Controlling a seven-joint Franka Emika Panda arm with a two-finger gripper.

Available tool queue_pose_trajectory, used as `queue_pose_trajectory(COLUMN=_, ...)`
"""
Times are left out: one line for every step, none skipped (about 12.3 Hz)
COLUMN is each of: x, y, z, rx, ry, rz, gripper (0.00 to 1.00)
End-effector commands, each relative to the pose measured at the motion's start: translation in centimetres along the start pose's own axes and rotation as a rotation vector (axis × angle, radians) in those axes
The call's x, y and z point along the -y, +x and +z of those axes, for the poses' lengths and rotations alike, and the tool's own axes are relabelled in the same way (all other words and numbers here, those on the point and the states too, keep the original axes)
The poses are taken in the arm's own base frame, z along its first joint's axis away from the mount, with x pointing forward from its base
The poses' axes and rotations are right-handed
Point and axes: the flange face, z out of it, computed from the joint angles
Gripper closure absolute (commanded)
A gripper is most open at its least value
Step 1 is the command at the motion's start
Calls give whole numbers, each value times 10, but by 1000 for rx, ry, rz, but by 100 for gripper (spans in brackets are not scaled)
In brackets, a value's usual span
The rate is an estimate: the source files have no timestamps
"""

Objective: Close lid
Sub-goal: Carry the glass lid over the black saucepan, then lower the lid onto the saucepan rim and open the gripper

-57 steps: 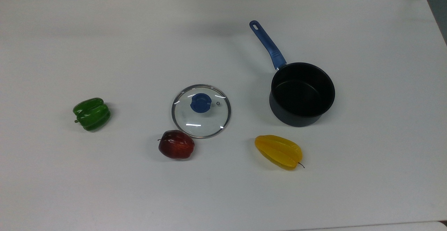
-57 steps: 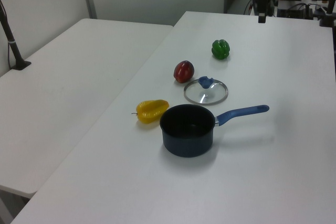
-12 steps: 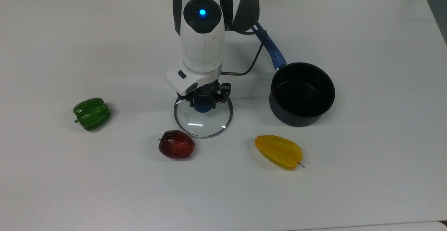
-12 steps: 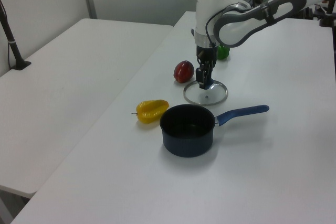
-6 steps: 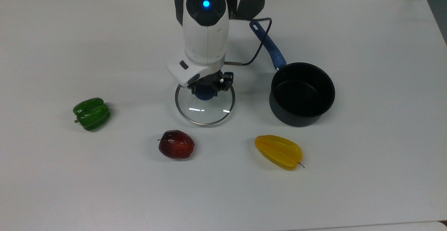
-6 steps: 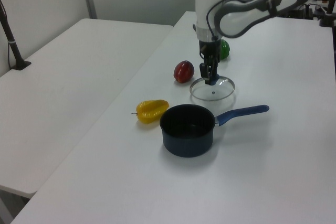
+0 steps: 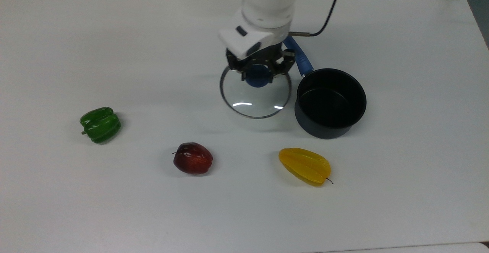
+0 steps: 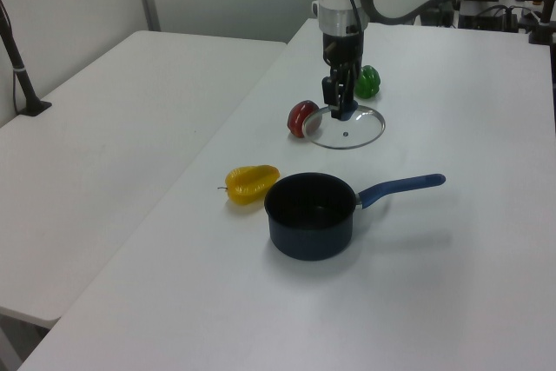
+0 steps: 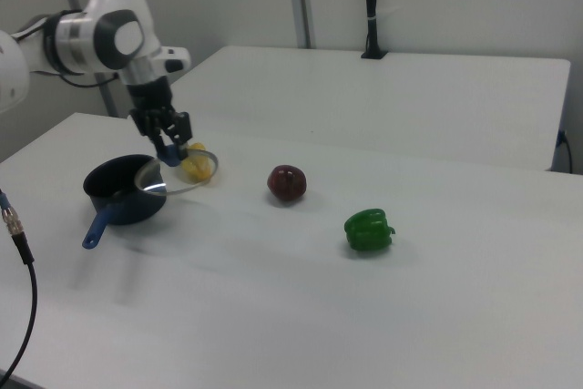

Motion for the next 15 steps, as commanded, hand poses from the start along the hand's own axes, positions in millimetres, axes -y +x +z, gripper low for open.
queue_pose_trajectory(x=71, y=-18, z=-22, rx=-53, ry=-23, rz=-55, gripper=54)
queue_pose_trajectory(x=83, y=-19, z=-31, rx=-79, ry=-11, rz=-68, gripper=54)
queue_pose_trajectory(x=94, y=-20, z=-38, rx=-116, ry=7, rz=-82, gripper=54)
queue_pose_trajectory(x=103, y=-20, z=-40, rx=-146, ry=21, rz=-95, gripper=54)
queue_pose_trajectory(x=114, y=-22, z=-41, rx=-168, ry=31, rz=-109, gripper=54)
queue_pose_trajectory(x=130, y=-23, z=-32, rx=-182, ry=36, rz=-132, gripper=53)
queue_pose_trajectory(x=141, y=-23, z=-26, rx=-196, ry=44, rz=-146, gripper=53)
queue_pose_trajectory(x=152, y=-24, z=-16, rx=-209, ry=51, rz=-160, gripper=53)
queue_pose_trajectory(x=156, y=-24, z=-9, rx=-207, ry=49, rz=-166, gripper=53)
queue_pose_trajectory(x=158, y=-24, z=-4, rx=-203, ry=49, rz=-168, gripper=53)
queue_pose_trajectory(x=162, y=-24, z=4, rx=-193, ry=44, rz=-173, gripper=53)
queue_pose_trajectory(x=167, y=-27, z=5, rx=-191, ry=44, rz=-181, gripper=52)
queue_pose_trajectory(x=167, y=-27, z=5, rx=-191, ry=44, rz=-181, gripper=52)
queue_pose_trajectory(x=168, y=-28, z=7, rx=-187, ry=45, rz=-182, gripper=52)
queue_pose_trajectory(x=168, y=-29, z=10, rx=-180, ry=42, rz=-182, gripper=51)
